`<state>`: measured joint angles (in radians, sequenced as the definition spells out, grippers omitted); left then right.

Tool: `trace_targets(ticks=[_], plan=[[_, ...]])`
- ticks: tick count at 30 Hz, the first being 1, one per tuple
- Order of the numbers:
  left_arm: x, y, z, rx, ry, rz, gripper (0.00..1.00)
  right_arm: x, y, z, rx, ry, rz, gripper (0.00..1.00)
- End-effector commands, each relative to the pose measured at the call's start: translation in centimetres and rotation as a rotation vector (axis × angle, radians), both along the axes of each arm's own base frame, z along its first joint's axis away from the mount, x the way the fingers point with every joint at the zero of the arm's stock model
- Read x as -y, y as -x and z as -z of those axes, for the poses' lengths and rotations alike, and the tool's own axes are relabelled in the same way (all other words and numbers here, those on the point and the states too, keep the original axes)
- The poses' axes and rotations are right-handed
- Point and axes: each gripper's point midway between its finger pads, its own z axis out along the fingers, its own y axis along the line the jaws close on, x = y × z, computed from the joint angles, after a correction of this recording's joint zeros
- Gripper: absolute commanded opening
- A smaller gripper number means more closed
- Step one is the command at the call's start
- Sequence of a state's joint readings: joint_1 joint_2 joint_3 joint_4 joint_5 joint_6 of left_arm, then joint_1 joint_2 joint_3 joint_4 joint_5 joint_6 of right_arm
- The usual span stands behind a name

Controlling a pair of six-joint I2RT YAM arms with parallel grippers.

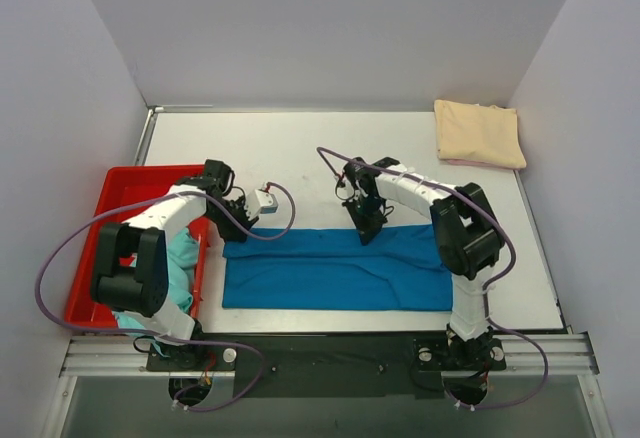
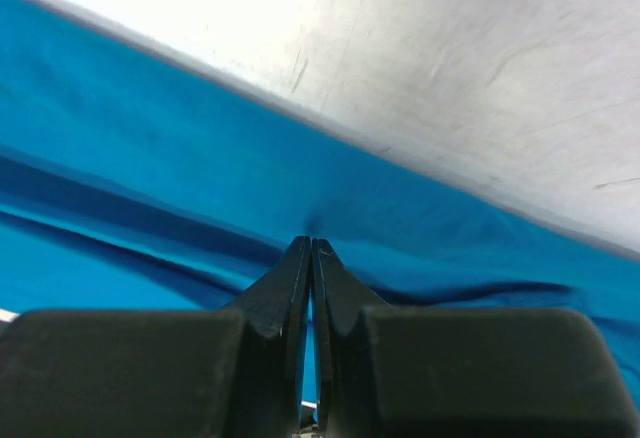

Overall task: Fold and stack the t-shirts
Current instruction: Fold the other side of the tshirt into a rectangle

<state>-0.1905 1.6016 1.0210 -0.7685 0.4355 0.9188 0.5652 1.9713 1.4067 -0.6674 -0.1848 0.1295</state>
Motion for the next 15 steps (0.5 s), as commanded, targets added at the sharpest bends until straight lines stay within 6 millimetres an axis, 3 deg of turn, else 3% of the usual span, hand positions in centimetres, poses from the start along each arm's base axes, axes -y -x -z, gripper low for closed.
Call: trace_targets(ticks=[1,4,8,15], plan=[[0.1,0.1,0.8,0.005,-0.001,-0.015,0.10,-0.7,3.2,-0.3,-0.070,-0.080,-0.032,0.00],[-0.5,1.2,2.0,-0.023,-0.032,-0.006,0.10,0.4,5.1,0.1,-0.087,-0.072,-0.027,0.00],[-1.5,2.1,2.9,-0.043,-0.065,-0.009,0.10,1.1,6.3,-0.3,-0.074,-0.068,-0.011,0.00],[-2.7,2.8,2.7,-0.031,-0.115,-0.003,0.10,1.6,8.4,0.6,-0.109,-0.024,0.003,0.00]])
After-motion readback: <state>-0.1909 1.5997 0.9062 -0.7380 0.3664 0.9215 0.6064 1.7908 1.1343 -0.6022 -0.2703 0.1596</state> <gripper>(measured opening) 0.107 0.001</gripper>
